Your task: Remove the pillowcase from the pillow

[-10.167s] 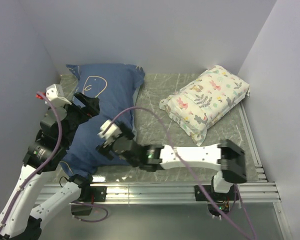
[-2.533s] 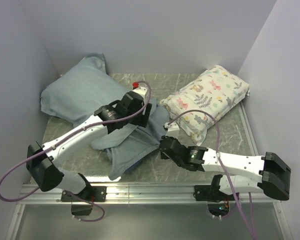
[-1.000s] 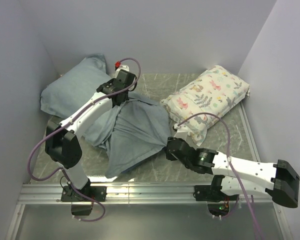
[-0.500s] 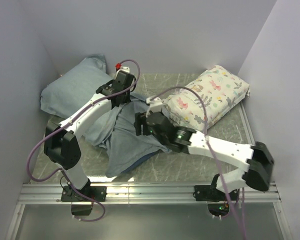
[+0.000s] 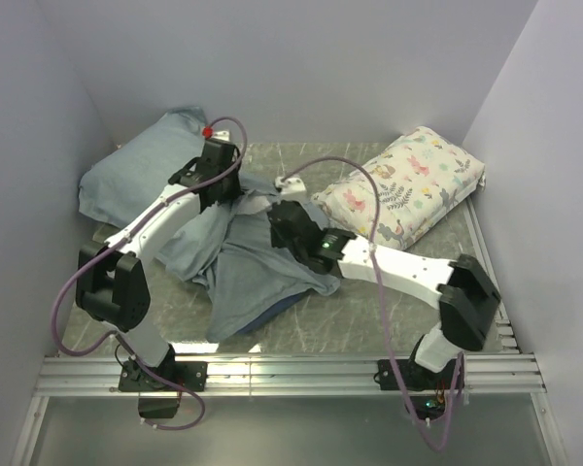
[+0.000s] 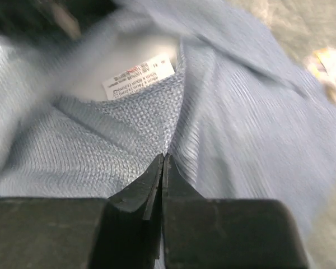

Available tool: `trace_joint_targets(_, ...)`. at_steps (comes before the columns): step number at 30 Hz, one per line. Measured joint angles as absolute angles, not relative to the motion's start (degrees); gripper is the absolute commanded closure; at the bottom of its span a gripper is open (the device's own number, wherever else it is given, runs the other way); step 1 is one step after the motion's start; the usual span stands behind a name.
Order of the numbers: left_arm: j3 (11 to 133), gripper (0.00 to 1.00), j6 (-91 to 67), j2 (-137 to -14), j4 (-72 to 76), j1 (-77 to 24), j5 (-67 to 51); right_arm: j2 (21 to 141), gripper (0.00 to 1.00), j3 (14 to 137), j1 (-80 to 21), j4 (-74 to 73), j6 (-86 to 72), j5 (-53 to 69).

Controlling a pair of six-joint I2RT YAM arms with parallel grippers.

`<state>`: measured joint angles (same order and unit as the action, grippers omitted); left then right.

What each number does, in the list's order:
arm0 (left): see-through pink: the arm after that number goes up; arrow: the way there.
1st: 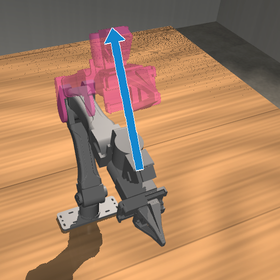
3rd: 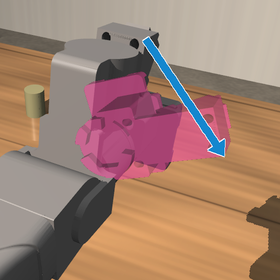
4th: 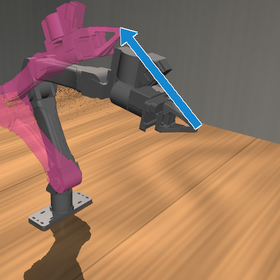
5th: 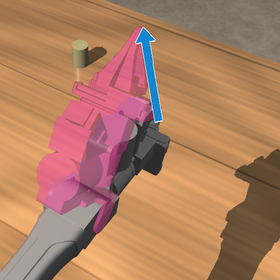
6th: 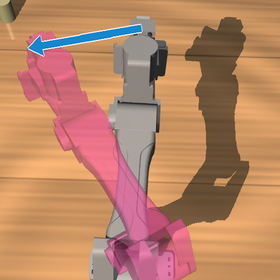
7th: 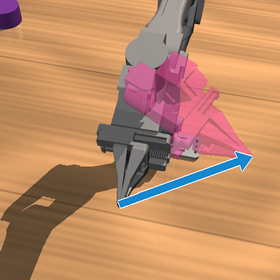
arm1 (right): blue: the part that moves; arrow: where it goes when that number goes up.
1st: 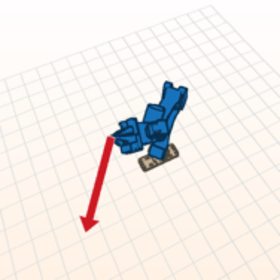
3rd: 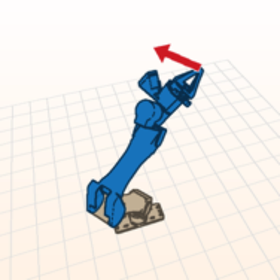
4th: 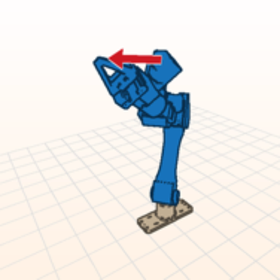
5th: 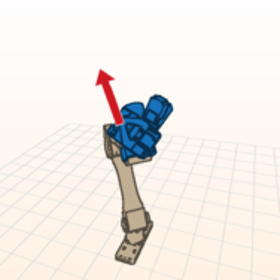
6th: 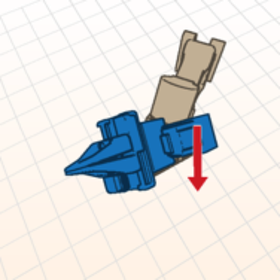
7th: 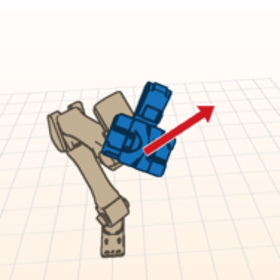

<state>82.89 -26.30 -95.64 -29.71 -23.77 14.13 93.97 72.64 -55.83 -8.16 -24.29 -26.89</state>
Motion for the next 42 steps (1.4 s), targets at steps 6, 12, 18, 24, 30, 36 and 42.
trace_joint_targets(6,78.2,1.0,-31.2,-94.2,-23.7,-17.3,4.5,76.4,1.0,54.0,-55.9,-9.5,-29.2,-27.9)
trace_joint_targets(12,78.1,1.0,-33.5,-94.2,-21.6,-14.5,0.1,61.6,1.0,35.6,-56.0,-7.1,-36.9,-26.0)
trace_joint_targets(18,78.1,0.99,-34.7,-94.2,-21.6,-13.5,-3.5,69.7,1.0,28.4,-56.5,1.9,-42.9,-21.2)
trace_joint_targets(24,78.1,0.94,-33.7,-94.2,-21.9,-13.8,-3.9,77.7,0.79,30.5,-56.8,6.9,-43.5,-17.9)
trace_joint_targets(30,78.8,0.59,-30.6,-92.8,-23.6,-16.3,1.7,72.1,0.36,30.9,-57.2,1.4,-42.0,-17.1)
trace_joint_targets(36,82.5,0.38,-27.6,-89.4,-27.6,-19.4,7.2,63.8,0.28,34.3,-57.2,-5.1,-40.4,-18.8)
trace_joint_targets(42,87.6,0.28,-24.8,-87.3,-32.1,-22.5,12.3,60.1,0.21,39.2,-57.1,-9.1,-38.4,-21.6)
